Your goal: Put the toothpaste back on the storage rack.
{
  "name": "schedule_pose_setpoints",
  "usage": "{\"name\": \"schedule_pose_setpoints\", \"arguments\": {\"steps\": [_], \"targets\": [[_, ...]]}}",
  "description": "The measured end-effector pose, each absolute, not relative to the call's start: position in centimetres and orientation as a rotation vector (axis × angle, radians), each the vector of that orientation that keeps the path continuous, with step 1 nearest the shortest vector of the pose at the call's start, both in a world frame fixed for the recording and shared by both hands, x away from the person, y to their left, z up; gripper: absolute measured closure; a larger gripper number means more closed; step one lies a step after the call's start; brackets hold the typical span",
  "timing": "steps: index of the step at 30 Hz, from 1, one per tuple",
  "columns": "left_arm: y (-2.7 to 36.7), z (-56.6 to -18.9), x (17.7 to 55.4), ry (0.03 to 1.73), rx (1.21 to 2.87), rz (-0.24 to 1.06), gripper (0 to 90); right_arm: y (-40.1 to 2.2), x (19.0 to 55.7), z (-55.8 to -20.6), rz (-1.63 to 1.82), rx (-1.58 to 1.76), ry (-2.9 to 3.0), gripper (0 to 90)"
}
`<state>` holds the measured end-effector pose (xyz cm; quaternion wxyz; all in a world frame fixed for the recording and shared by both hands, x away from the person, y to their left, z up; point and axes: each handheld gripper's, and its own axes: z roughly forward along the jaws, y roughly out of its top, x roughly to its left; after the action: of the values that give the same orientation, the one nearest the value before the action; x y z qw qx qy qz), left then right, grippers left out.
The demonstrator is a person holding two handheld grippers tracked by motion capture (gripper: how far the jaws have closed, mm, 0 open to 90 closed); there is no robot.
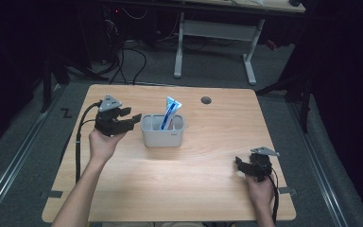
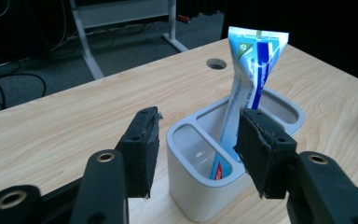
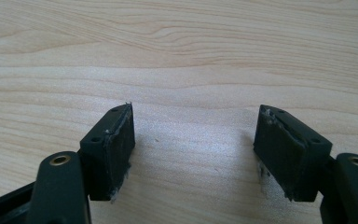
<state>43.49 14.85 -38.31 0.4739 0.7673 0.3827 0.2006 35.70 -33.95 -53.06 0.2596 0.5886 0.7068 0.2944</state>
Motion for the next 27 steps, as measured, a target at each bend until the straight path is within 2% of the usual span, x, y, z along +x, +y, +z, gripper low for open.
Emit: {"name": "schedule_pose_setpoints", "arguments": {"steps": [23, 27], "targets": [[17.3, -38.4, 42.3, 0.975, 1.832, 0.510, 48.7, -33.9, 35.7, -53.1, 0.798, 1.595, 1.915, 28.9], [17.5, -38.3, 42.0, 0.977, 1.842, 0.544, 48.5, -34.0, 35.7, -53.1, 0.798, 1.593, 1.916, 28.9]]}}
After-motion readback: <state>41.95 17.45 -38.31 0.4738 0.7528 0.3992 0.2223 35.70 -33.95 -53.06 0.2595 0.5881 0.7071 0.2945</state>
